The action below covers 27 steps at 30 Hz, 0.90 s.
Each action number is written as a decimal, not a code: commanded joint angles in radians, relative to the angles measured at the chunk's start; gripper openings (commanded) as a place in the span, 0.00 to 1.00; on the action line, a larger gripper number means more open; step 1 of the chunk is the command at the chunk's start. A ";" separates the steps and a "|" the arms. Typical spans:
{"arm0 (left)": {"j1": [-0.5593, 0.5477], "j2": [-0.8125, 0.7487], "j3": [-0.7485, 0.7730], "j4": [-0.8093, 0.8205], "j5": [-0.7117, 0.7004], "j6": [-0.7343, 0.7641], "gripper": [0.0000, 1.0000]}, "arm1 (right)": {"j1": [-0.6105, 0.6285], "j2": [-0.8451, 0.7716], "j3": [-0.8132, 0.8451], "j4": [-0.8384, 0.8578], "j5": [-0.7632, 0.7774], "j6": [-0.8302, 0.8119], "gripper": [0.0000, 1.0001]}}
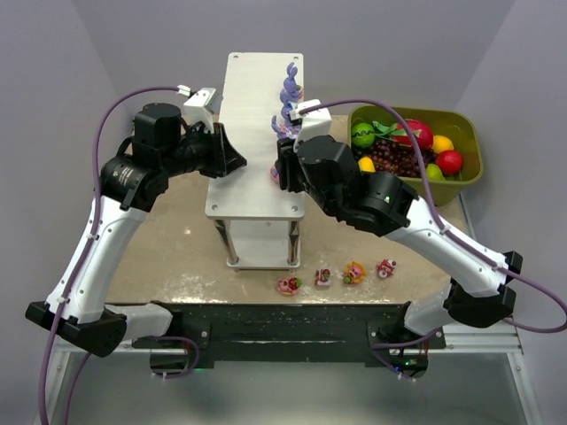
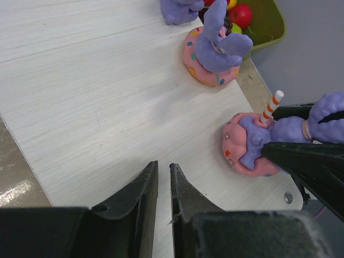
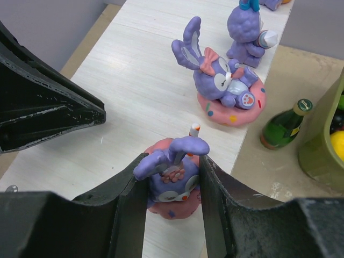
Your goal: Place and organize the plastic toys onto the shelf
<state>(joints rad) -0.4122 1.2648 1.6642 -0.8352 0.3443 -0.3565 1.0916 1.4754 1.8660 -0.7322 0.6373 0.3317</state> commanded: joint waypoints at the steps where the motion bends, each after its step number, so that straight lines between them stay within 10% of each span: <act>1: 0.004 -0.007 0.017 0.022 0.002 -0.007 0.20 | -0.019 -0.052 0.012 0.008 -0.011 0.006 0.21; 27: 0.004 -0.012 0.008 0.013 0.001 -0.009 0.22 | -0.105 -0.118 -0.114 0.079 -0.229 0.032 0.35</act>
<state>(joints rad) -0.4122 1.2648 1.6642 -0.8356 0.3439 -0.3569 0.9916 1.3884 1.7580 -0.6872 0.4229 0.3550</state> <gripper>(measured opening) 0.216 0.411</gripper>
